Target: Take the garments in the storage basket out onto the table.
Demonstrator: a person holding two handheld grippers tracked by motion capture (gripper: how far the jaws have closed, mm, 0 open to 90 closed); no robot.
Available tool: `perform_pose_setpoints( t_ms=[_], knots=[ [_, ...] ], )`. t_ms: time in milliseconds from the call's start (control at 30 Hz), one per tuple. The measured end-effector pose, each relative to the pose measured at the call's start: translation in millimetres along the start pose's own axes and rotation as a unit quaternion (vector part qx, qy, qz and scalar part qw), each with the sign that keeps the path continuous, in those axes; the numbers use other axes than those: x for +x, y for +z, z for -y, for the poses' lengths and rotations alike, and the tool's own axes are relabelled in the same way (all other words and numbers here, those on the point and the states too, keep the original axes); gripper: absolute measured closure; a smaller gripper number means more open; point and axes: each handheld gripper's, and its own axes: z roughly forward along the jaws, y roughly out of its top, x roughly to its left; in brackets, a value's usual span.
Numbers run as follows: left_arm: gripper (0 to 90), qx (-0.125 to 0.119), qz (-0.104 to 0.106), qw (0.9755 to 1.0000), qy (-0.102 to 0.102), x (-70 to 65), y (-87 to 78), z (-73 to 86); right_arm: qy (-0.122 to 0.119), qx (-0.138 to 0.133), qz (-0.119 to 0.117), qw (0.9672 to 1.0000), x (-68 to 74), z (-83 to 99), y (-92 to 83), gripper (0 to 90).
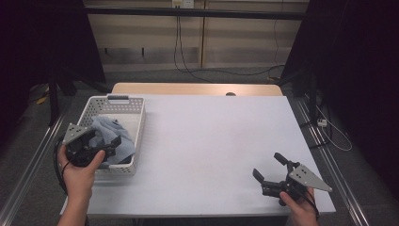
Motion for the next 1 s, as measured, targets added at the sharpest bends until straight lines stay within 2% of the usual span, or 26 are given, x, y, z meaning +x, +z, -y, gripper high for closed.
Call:
perform_pose_setpoints(
  t_ms=[233,367,500,633,667,700,733,800,833,900,933,1000],
  knots=[
    [2.6,0.024,-0.02,0.9994,-0.013,4.7,6.0,-6.0,0.0,0.001,0.0,1.0,0.1,0.0,0.0,1.5],
    [2.7,0.053,-0.037,0.9977,-0.022,6.0,10.7,-9.3,0.0,0.001,0.001,1.0,0.1,0.0,0.0,1.5],
    [2.9,0.067,-0.048,0.9962,-0.029,7.6,15.9,-11.6,0.0,0.001,0.0,1.0,0.2,0.0,-0.1,1.6],
    [2.8,0.087,-0.05,0.9941,-0.039,9.8,20.4,-12.7,0.0,0.003,0.001,1.0,-0.2,0.2,0.0,1.5],
    [2.7,0.085,-0.054,0.9937,-0.048,9.4,22.5,-12.5,0.0,0.002,0.001,1.0,-0.1,0.2,-0.1,1.5],
    [2.7,0.094,-0.055,0.993,-0.045,10.8,23.3,-13.3,0.0,0.002,0.001,1.0,-0.1,0.2,0.0,1.5],
    [2.4,0.093,-0.057,0.9927,-0.05,10.9,24.7,-13.4,0.001,0.003,0.001,1.0,0.1,0.2,-0.1,1.6],
    [2.3,0.098,-0.062,0.9915,-0.06,11.7,27.7,-14.0,0.001,0.002,0.0,1.0,0.3,0.2,0.2,1.5],
    [2.3,0.107,-0.067,0.99,-0.063,12.4,28.7,-14.9,0.0,0.002,0.0,1.0,0.2,0.1,0.2,1.5],
    [2.3,0.105,-0.07,0.9896,-0.071,12.0,30.5,-14.9,0.0,0.002,0.0,1.0,0.2,0.1,0.3,1.5],
    [2.3,0.117,-0.074,0.9877,-0.072,12.9,33.1,-15.1,0.0,0.002,0.0,1.0,0.2,0.1,0.2,1.6],
    [2.2,0.128,-0.082,0.986,-0.07,13.6,36.9,-14.5,0.0,0.004,-0.001,1.0,0.1,0.2,0.2,1.6]
  ],
)
